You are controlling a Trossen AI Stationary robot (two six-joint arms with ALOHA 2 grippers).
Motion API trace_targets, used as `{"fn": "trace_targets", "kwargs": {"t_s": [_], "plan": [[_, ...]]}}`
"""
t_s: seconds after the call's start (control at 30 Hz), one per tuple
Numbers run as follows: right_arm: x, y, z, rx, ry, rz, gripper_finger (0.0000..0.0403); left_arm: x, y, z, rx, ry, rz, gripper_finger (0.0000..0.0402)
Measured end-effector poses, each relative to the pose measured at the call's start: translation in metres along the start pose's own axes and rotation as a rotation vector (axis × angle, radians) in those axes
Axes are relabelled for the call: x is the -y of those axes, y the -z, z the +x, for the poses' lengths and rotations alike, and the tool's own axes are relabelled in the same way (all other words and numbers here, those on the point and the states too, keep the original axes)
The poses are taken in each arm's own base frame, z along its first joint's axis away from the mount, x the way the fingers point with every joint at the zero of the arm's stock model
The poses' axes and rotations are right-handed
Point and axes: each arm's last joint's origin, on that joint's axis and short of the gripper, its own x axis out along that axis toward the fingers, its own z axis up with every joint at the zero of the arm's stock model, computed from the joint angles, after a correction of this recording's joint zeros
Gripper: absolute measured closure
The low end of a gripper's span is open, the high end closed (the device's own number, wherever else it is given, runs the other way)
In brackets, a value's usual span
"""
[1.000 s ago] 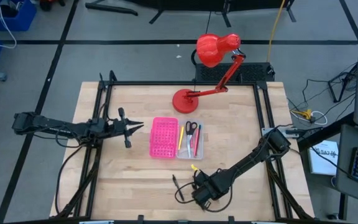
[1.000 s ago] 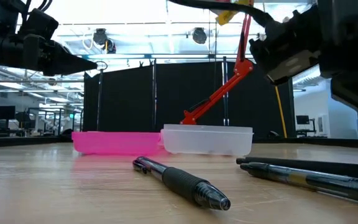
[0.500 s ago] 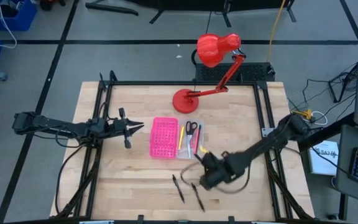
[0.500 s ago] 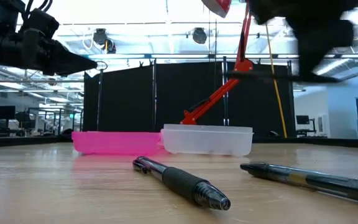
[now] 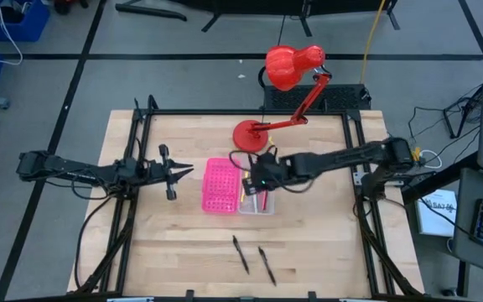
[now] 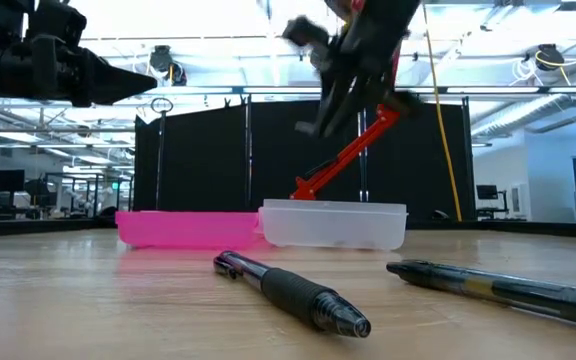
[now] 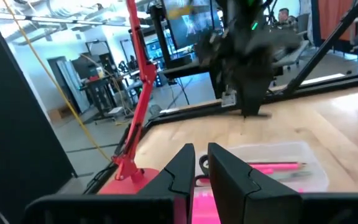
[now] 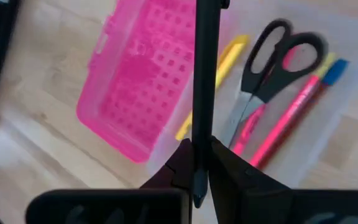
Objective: Pick & place school supplies into a supply box
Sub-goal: Put the right black pen into the pink supply box, then put the left black pen into the pink supply box
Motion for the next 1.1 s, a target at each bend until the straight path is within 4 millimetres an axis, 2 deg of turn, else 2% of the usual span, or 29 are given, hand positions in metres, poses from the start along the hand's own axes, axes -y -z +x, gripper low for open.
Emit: {"fn": "trace_targets", "kwargs": {"t_s": [0.13, 0.23, 0.3, 0.43, 0.8, 1.1], "plan": [[0.007, -0.01, 0.038, -0.092, -0.086, 0.038, 0.0384, 0.0, -0.001, 0.0, 0.008, -0.002, 0.007, 0.0348], [0.015, -0.005, 0.063, -0.145, -0.068, 0.042, 0.0384, 0.0, -0.001, 0.0, 0.009, -0.004, 0.02, 0.0348], [0.019, -0.002, 0.071, -0.158, -0.032, 0.038, 0.0384, 0.0, -0.001, 0.0, 0.01, -0.004, 0.022, 0.0348], [0.02, -0.002, 0.073, -0.147, -0.035, 0.041, 0.0384, 0.0, -0.001, 0.0, 0.01, -0.004, 0.023, 0.0348], [0.038, 0.008, 0.088, -0.156, -0.026, 0.104, 0.0381, 0.0, -0.001, 0.0, 0.01, -0.004, -0.006, 0.0348], [0.036, 0.007, 0.084, -0.144, -0.068, 0.09, 0.0291, 0.0, -0.001, 0.0, 0.01, -0.004, -0.008, 0.0348]]}}
